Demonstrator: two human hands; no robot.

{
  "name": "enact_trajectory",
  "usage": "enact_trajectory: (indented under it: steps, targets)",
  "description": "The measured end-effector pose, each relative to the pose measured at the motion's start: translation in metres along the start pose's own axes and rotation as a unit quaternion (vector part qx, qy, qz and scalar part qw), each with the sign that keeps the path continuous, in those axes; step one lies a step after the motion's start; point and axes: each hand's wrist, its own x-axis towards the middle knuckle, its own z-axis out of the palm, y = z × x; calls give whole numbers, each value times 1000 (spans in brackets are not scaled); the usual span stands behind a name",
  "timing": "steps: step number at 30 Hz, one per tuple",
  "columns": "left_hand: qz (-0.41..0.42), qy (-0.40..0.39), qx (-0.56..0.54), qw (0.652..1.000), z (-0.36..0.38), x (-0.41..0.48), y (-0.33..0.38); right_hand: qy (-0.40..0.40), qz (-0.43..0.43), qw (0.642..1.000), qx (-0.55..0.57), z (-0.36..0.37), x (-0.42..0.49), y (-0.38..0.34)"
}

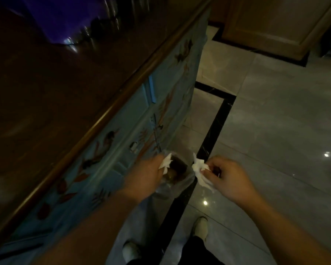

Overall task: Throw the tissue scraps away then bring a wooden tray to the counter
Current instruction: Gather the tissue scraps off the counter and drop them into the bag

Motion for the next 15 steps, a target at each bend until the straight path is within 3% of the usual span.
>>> enact_trajectory:
  steps: [6,10,15]
  targets:
    - [-65,-20,48,997,93,72,-51,-74,46,996,-13,43,56,91]
    - [-115,-88,35,989,157,123,-93,-104,90,991,-9,107,98,161]
    - [-115,-132,49,983,254,179,-158,-111,143,983,8,199,145,247]
